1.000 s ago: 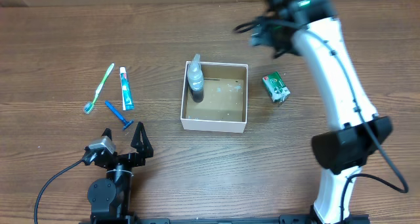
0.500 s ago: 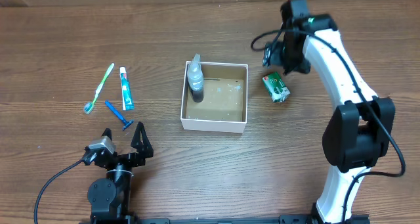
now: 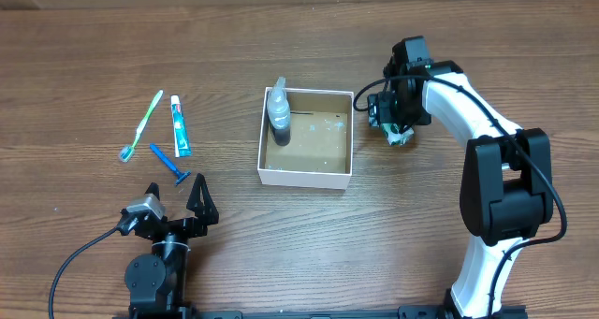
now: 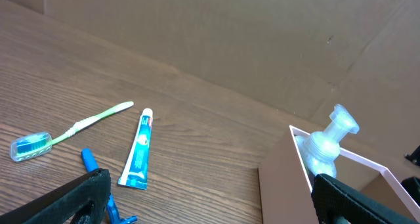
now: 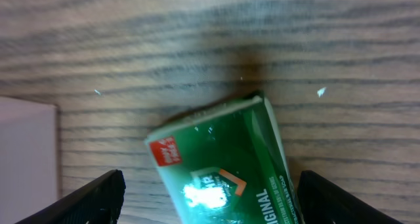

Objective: Pack container
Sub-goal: 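Move right gripper to the green Dettol soap bar and grasp it, then carry the soap bar into the box and release it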

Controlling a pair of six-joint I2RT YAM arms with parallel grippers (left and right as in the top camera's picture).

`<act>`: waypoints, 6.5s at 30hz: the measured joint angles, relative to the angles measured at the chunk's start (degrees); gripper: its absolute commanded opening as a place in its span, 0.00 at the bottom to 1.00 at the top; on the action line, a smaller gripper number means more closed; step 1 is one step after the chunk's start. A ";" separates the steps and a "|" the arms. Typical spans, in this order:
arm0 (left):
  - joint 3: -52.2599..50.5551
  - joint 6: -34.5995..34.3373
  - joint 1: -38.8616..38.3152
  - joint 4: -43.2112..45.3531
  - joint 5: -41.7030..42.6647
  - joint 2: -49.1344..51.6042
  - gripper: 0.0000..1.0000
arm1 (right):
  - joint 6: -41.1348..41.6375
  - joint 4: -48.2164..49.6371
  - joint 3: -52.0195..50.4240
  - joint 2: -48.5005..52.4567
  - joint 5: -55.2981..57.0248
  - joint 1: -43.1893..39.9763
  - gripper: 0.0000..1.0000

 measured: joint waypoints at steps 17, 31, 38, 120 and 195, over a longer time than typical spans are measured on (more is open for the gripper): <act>0.00 0.00 0.00 0.00 0.00 0.00 1.00 | -1.86 4.50 -6.12 -1.33 2.56 0.00 0.64; 0.00 0.00 0.00 -0.02 0.00 0.00 1.00 | 1.31 -4.22 -4.33 -1.49 4.22 0.00 0.59; 0.00 0.00 0.00 0.02 0.00 0.00 1.00 | 3.41 -17.51 9.46 -2.23 4.20 0.00 0.59; 0.00 0.00 0.00 0.00 0.00 0.00 1.00 | 9.07 -16.70 7.45 -13.57 1.57 0.13 0.38; 0.00 0.00 0.00 0.00 0.00 0.00 1.00 | 22.56 -13.16 18.62 -3.74 4.04 23.28 0.82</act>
